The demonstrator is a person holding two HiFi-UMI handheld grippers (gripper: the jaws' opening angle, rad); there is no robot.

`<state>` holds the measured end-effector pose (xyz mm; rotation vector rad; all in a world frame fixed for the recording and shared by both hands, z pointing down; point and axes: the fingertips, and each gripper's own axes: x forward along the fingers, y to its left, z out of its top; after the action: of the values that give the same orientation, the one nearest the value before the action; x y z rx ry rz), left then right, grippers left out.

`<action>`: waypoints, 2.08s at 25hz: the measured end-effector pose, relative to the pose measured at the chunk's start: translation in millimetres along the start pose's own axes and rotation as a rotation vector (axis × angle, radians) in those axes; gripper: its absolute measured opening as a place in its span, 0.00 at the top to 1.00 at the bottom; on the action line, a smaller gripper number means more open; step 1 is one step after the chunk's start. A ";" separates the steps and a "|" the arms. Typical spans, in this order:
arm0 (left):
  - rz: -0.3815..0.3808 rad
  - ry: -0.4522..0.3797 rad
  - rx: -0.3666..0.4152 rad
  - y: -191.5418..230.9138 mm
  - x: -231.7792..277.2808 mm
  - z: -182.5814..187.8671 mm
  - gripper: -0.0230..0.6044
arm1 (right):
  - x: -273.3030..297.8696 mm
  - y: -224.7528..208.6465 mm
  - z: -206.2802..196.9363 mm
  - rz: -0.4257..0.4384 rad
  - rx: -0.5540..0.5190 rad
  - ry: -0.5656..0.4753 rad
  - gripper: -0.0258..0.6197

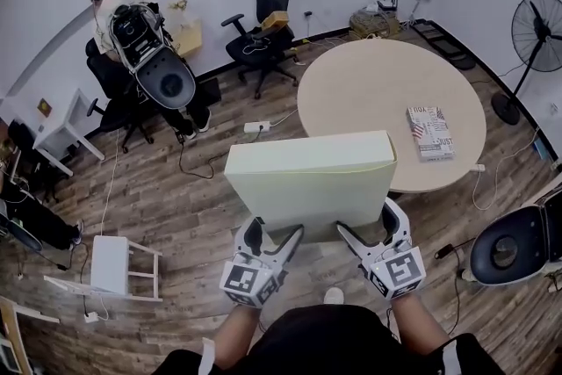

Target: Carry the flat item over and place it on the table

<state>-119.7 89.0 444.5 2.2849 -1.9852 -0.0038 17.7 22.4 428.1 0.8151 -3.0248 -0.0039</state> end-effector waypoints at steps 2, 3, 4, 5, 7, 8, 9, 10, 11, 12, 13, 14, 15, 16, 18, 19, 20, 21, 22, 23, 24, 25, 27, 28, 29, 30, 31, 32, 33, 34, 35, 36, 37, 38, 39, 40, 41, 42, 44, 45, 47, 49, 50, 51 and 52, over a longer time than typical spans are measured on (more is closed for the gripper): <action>-0.002 -0.003 0.001 1.7 15.0 1.9 0.37 | 7.1 -13.9 0.2 0.001 0.010 0.001 0.38; -0.002 -0.005 -0.001 2.6 21.8 2.8 0.37 | 10.7 -20.1 0.3 0.004 0.014 0.001 0.38; -0.001 -0.008 -0.004 3.1 28.5 3.5 0.37 | 14.0 -26.3 0.3 0.005 0.017 0.000 0.38; 0.001 -0.011 -0.008 2.9 35.2 3.7 0.37 | 16.5 -32.5 0.1 0.003 0.021 -0.001 0.38; 0.005 -0.008 -0.020 1.6 47.3 2.3 0.37 | 20.0 -44.2 -1.7 -0.005 0.033 0.001 0.38; 0.007 -0.005 -0.026 1.3 52.5 1.8 0.37 | 21.6 -49.4 -2.5 -0.007 0.041 0.004 0.38; 0.006 -0.006 -0.030 1.1 57.7 2.5 0.37 | 23.5 -54.6 -2.1 -0.007 0.047 0.006 0.38; 0.004 -0.010 -0.033 1.0 63.2 4.4 0.37 | 25.6 -60.1 -0.4 -0.005 0.048 0.005 0.38; 0.002 -0.016 -0.034 1.1 69.3 6.9 0.37 | 28.1 -65.8 2.2 -0.005 0.046 0.001 0.38; 0.000 -0.022 -0.033 1.6 75.6 9.6 0.37 | 31.1 -71.4 4.9 -0.005 0.041 -0.002 0.38; -0.002 -0.027 -0.032 2.5 81.6 11.8 0.37 | 34.2 -76.4 7.1 -0.008 0.035 -0.005 0.38; -0.004 -0.030 -0.031 3.9 86.9 13.1 0.37 | 37.4 -80.6 8.2 -0.010 0.031 -0.008 0.38; -0.006 -0.031 -0.031 6.0 91.6 13.3 0.37 | 41.0 -83.9 8.1 -0.012 0.031 -0.009 0.38; -0.006 -0.030 -0.032 8.8 96.1 12.7 0.37 | 45.4 -87.0 6.9 -0.012 0.033 -0.007 0.38; -0.004 -0.026 -0.038 15.4 107.5 10.8 0.37 | 56.4 -94.9 3.7 -0.008 0.037 0.002 0.38; -0.004 -0.023 -0.043 18.7 114.5 9.9 0.37 | 62.4 -100.0 2.3 -0.007 0.039 0.006 0.38; -0.004 -0.019 -0.049 22.5 122.2 8.9 0.37 | 68.8 -105.5 1.1 -0.008 0.041 0.010 0.37; -0.005 -0.014 -0.055 27.2 130.0 8.0 0.37 | 75.9 -110.8 0.2 -0.010 0.040 0.013 0.37; -0.007 -0.009 -0.061 32.8 138.2 7.7 0.37 | 83.9 -115.9 -0.2 -0.013 0.038 0.015 0.37; -0.010 -0.004 -0.063 39.0 147.1 8.3 0.37 | 92.7 -121.5 -0.1 -0.015 0.035 0.017 0.37; -0.013 0.000 -0.063 45.5 156.7 9.8 0.37 | 102.0 -127.7 0.4 -0.018 0.034 0.018 0.37; -0.017 0.002 -0.061 52.0 167.1 11.6 0.37 | 111.5 -134.6 0.9 -0.021 0.034 0.018 0.37; -0.030 0.006 -0.060 65.1 189.4 14.4 0.37 | 130.4 -149.1 0.9 -0.037 0.038 0.019 0.37; -0.040 0.010 -0.060 71.3 201.0 14.8 0.37 | 139.5 -156.7 0.1 -0.048 0.039 0.021 0.37; -0.049 0.013 -0.062 76.9 212.9 14.6 0.37 | 148.2 -164.6 -1.3 -0.059 0.040 0.025 0.37; -0.057 0.018 -0.065 82.0 225.0 14.4 0.37 | 156.5 -173.0 -3.0 -0.071 0.044 0.029 0.37; -0.066 0.024 -0.069 87.1 237.7 14.5 0.37 | 165.1 -181.9 -4.5 -0.084 0.050 0.034 0.37; -0.076 0.031 -0.076 92.4 251.1 15.1 0.37 | 174.1 -191.2 -5.3 -0.099 0.056 0.039 0.37; -0.088 0.040 -0.084 98.1 264.8 15.9 0.37 | 183.3 -200.5 -5.3 -0.114 0.061 0.043 0.37; -0.103 0.049 -0.096 104.0 278.4 16.5 0.37 | 192.4 -209.5 -4.9 -0.129 0.063 0.047 0.37; -0.119 0.058 -0.108 109.6 291.3 16.6 0.37 | 200.9 -218.1 -4.5 -0.143 0.061 0.050 0.37; -0.135 0.065 -0.118 114.8 303.5 16.6 0.37 | 208.8 -226.2 -4.5 -0.154 0.060 0.053 0.37; -0.152 0.069 -0.122 119.8 315.0 16.6 0.37 | 216.1 -233.6 -5.0 -0.163 0.059 0.056 0.37; -0.167 0.074 -0.121 124.3 326.1 16.6 0.37 | 222.7 -240.8 -6.1 -0.174 0.060 0.060 0.37; -0.183 0.078 -0.115 128.2 336.7 16.6 0.37 | 228.5 -247.7 -7.9 -0.186 0.064 0.064 0.37; -0.198 0.083 -0.108 131.6 346.9 16.3 0.37 | 233.6 -254.3 -10.3 -0.199 0.069 0.068 0.37; -0.212 0.090 -0.101 134.6 356.6 15.5 0.37 | 238.4 -260.7 -13.1 -0.212 0.074 0.072 0.37; -0.227 0.100 -0.097 137.7 366.1 14.2 0.37 | 243.0 -266.8 -16.2 -0.225 0.080 0.077 0.37; -0.257 0.123 -0.098 143.5 384.3 10.7 0.37 | 251.5 -278.2 -22.0 -0.257 0.096 0.085 0.37; -0.275 0.134 -0.100 145.8 393.3 9.5 0.37 | 255.1 -283.8 -24.0 -0.277 0.103 0.087 0.37; -0.311 0.147 -0.100 149.5 410.0 9.0 0.37 | 261.4 -293.9 -26.3 -0.319 0.109 0.086 0.36; -0.339 0.154 -0.096 153.1 424.3 8.2 0.37 | 267.4 -302.3 -28.8 -0.351 0.110 0.087 0.36; -0.351 0.160 -0.097 154.1 431.0 6.4 0.37 | 269.5 -306.5 -30.9 -0.363 0.111 0.091 0.36; -0.363 0.172 -0.102 154.1 437.7 3.4 0.37 | 270.7 -311.3 -33.7 -0.374 0.113 0.097 0.36; -0.375 0.189 -0.109 153.3 444.4 -0.4 0.37 | 271.2 -316.5 -37.1 -0.386 0.118 0.107 0.36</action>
<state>-207.7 -370.4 491.0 2.4445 -1.4126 0.0669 -57.4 -387.5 465.8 1.3477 -2.7410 0.2094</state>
